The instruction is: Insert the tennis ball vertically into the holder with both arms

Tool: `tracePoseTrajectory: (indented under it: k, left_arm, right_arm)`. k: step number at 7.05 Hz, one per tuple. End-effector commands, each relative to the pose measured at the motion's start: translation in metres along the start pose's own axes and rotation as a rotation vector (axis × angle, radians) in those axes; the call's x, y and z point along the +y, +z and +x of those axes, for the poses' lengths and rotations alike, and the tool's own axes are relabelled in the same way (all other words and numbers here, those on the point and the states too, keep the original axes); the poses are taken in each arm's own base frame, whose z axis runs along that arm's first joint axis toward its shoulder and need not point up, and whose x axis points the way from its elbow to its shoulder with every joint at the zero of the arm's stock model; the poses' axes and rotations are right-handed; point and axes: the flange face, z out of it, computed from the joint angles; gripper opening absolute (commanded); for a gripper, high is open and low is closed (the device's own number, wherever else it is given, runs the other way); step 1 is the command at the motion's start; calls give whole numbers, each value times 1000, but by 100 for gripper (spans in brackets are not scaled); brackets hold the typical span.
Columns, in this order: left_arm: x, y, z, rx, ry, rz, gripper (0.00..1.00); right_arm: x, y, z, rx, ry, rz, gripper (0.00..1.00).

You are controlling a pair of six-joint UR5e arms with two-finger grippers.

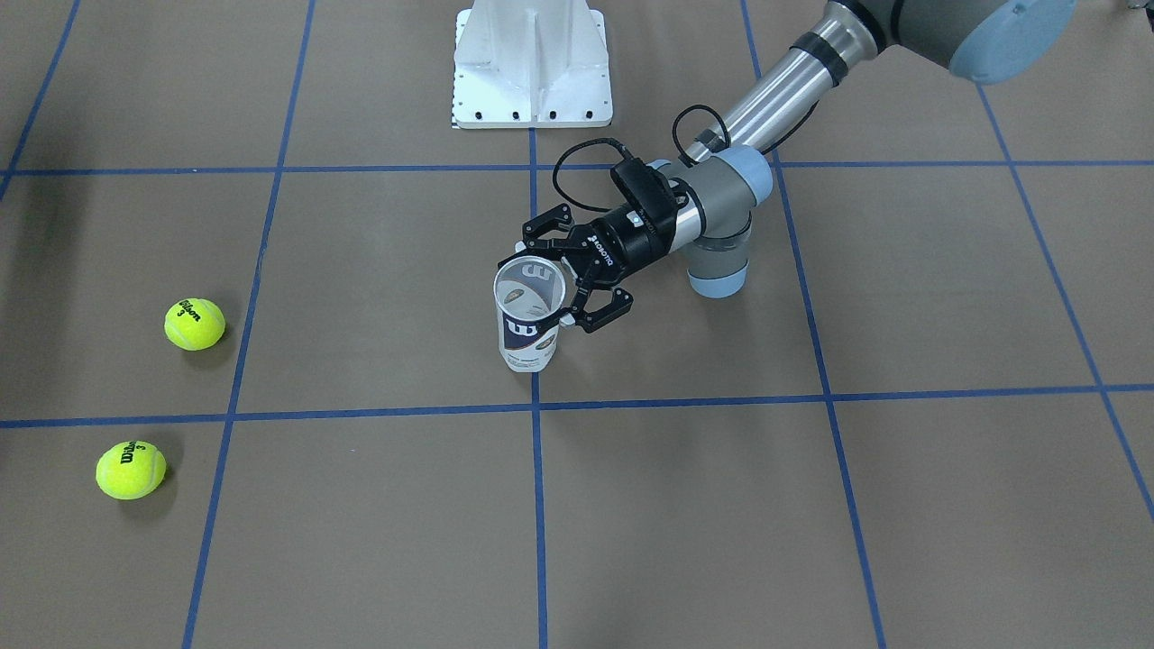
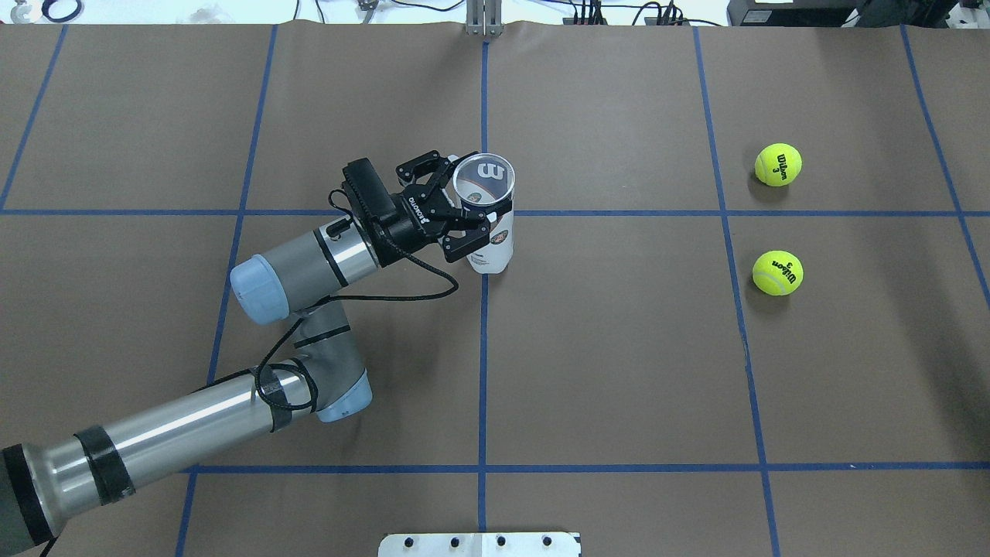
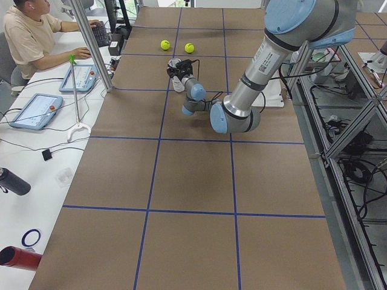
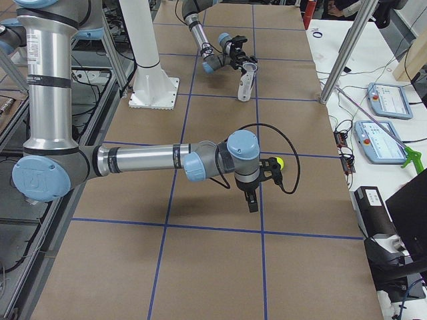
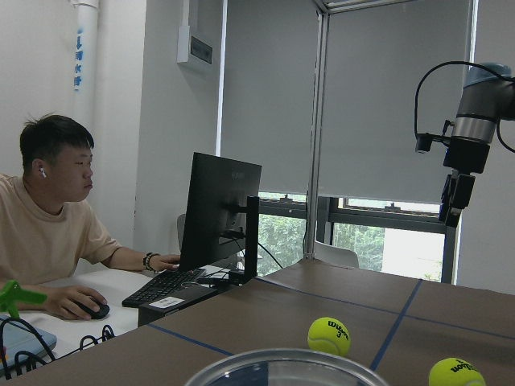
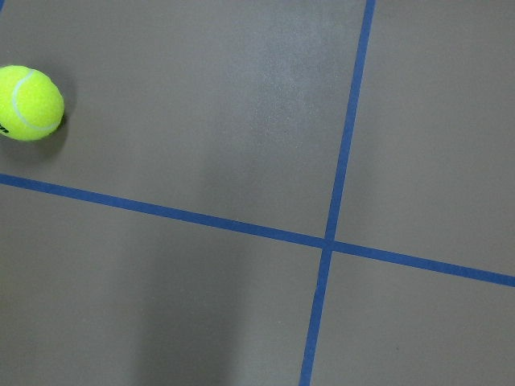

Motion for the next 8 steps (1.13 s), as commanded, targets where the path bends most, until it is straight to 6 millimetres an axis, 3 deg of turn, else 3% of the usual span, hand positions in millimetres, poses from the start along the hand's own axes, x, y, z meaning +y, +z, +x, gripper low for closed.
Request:
tracePoseTrajectory:
  k: [1, 4, 8]
  left_arm:
    - [-1, 0, -1, -2, 1, 1, 91]
    - [-1, 0, -1, -2, 1, 1, 99]
    - [0, 4, 1, -10, 11, -21, 99]
  right_arm:
    - [0, 0, 0, 0, 0, 0, 100]
    - [0, 0, 0, 0, 0, 0, 99]
    - [0, 1, 1, 0, 1, -1, 100]
